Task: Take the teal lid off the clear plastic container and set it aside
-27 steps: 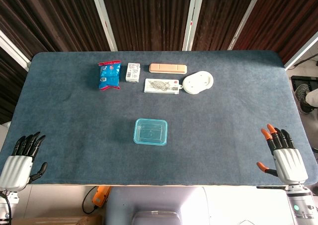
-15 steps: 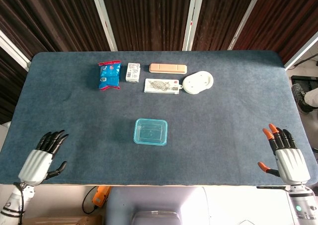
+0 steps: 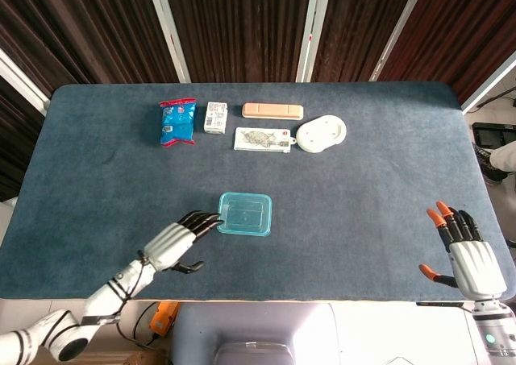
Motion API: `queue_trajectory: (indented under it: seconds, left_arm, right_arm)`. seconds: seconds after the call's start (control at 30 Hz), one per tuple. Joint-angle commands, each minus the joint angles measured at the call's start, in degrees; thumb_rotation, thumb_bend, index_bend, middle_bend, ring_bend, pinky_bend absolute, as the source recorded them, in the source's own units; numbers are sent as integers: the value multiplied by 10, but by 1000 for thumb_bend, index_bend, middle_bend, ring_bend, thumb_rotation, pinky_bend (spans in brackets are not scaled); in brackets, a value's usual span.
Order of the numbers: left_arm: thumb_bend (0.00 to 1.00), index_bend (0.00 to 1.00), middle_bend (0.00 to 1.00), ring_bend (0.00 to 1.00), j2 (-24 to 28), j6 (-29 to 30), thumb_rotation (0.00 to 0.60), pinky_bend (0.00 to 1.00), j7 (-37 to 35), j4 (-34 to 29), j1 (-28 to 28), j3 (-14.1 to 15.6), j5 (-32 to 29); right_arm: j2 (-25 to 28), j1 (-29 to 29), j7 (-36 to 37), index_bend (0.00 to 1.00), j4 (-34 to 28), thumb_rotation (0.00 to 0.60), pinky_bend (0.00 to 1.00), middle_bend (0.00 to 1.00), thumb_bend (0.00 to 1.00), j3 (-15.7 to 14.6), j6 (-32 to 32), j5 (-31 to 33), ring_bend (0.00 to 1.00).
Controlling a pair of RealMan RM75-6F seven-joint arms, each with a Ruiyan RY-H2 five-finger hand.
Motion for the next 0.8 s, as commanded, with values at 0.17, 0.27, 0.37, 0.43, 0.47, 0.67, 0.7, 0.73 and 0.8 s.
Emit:
queue_trajectory:
  seconds: [0.17,0.27,0.37,0.43,0.47,0.67,0.7,0.73,0.8]
  left_arm:
    - [286,0,0,0,-82,-35,600,0,87,46,-51,-47,-93]
    - [285,0,0,0,-103,-49,600,0,112,69,-68,-59,-130]
    - [284,0,0,0,-124,-54,600,0,137,97,-81,-67,-159]
    - [284,0,0,0,-127,-61,600,0,145,105,-87,-68,-173]
    - [284,0,0,0,-129,-63,600,0,148,107,-89,-69,-179]
    - [285,0,0,0,-135,-74,600,0,171,119,-105,-69,-212]
    - [284,0,0,0,-137,-76,600,0,174,121,-108,-69,-217]
    - [284,0,0,0,-138,-79,600,0,177,123,-110,-69,-223]
    - [283,0,0,0,-141,-85,600,0,182,128,-116,-69,-236]
  right_arm:
    - [4,-2,7,0,1,600,0,0,210,1,5,1,0]
    - [7,-3,15,0,0,600,0,0,210,-2,4,-3,0]
    - [11,-3,20,0,-1,600,0,0,210,-5,3,-7,0]
    - [12,-4,23,0,0,600,0,0,210,-5,4,-7,0]
    - [12,-5,25,0,1,600,0,0,210,-5,5,-6,0]
    - [14,-5,28,0,1,600,0,0,210,-4,5,-5,0]
    - [14,-5,29,0,1,600,0,0,210,-5,6,-6,0]
    - [14,-6,29,0,1,600,0,0,210,-5,7,-7,0]
    - [15,-6,30,0,0,600,0,0,210,-5,8,-8,0]
